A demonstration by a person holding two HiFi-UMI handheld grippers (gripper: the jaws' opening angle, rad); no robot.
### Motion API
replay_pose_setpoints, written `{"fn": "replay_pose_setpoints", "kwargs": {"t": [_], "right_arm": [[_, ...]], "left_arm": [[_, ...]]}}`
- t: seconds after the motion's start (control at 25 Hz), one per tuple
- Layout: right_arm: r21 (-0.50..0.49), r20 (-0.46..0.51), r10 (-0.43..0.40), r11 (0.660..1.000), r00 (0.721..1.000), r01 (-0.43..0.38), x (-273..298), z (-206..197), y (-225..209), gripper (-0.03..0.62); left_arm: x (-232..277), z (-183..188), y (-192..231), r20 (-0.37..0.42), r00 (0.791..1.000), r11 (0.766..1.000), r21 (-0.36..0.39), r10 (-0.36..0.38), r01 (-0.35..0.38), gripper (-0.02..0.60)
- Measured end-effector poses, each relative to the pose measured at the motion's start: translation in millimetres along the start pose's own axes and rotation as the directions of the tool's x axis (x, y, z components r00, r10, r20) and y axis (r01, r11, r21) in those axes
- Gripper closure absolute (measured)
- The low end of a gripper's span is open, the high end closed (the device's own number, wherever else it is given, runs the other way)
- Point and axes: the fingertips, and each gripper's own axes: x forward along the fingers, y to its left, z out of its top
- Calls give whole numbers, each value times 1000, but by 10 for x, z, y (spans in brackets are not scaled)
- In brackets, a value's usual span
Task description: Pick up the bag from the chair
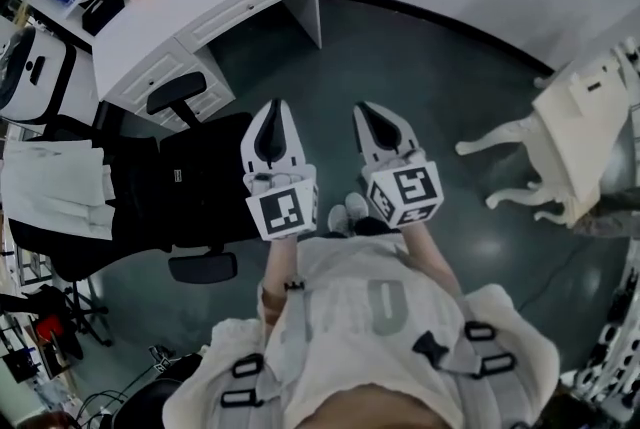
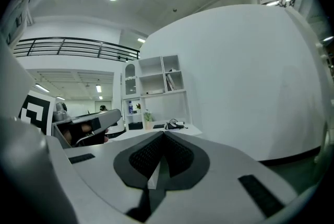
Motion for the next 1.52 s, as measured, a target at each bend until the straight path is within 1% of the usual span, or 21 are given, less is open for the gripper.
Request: {"fn": "replay_pose_setpoints", "kwargs": {"t": [0.12,0.28,0.4,0.52,0.6,0.72,0.8,0.88,0.96,1.04,1.12,1.16,1.24,1.32,1.4,1.48,1.52], "right_arm": [[-22,-6,31,999,1000,-31,148,21,37,589],[-51,3,77,996,997,-76,312,85,145,589],[-43,3,93,995,996,-93,409,83,188,589],[-44,7,121,992,993,-121,528,78,319,589],[-79,12,161,984,987,-160,615,97,490,589],[-130,29,229,966,973,-224,749,143,761,589],[-126,33,277,954,960,-271,865,166,932,589],[-120,30,336,936,942,-330,977,175,1151,589],[-125,25,405,908,914,-399,1095,189,1416,589],[-142,14,481,869,877,-474,1218,182,1680,589],[-179,-20,558,815,830,-552,1350,121,1951,589],[-199,-42,592,784,805,-588,1418,88,2095,589],[-229,-71,655,724,753,-651,1566,53,2372,589],[-233,-86,717,661,692,-714,1718,40,2632,589],[-219,-108,778,589,619,-778,1858,31,2883,589],[-201,-137,831,510,539,-837,2011,39,3128,589],[-195,-148,852,473,503,-859,2099,59,3239,589]], "left_arm": [[76,-19,77,0,1000,1000,6,22,-22,571],[99,-35,310,0,996,996,3,85,-85,571],[31,-45,526,-3,991,991,11,134,-134,571],[-69,-63,803,-2,982,982,0,188,-188,571],[-170,-68,998,2,973,973,-4,230,-230,571],[-346,-84,1279,2,955,955,14,297,-297,571],[-451,-97,1447,-1,939,939,23,343,-343,571],[-586,-112,1624,-9,918,918,25,396,-396,571],[-729,-107,1828,-15,889,889,36,457,-456,571],[-851,-93,2021,-12,857,857,53,515,-513,571],[-973,-112,2211,-13,819,818,61,574,-572,571],[-1044,-131,2316,-17,795,795,62,606,-604,571],[-1191,-166,2539,-24,742,742,66,670,-667,571],[-1317,-183,2739,-25,682,682,74,731,-728,571],[-1422,-180,2886,-25,615,615,92,788,-783,571],[-1494,-165,3027,-36,543,543,117,839,-832,571],[-1503,-150,3112,-42,511,512,126,859,-850,571]]}}
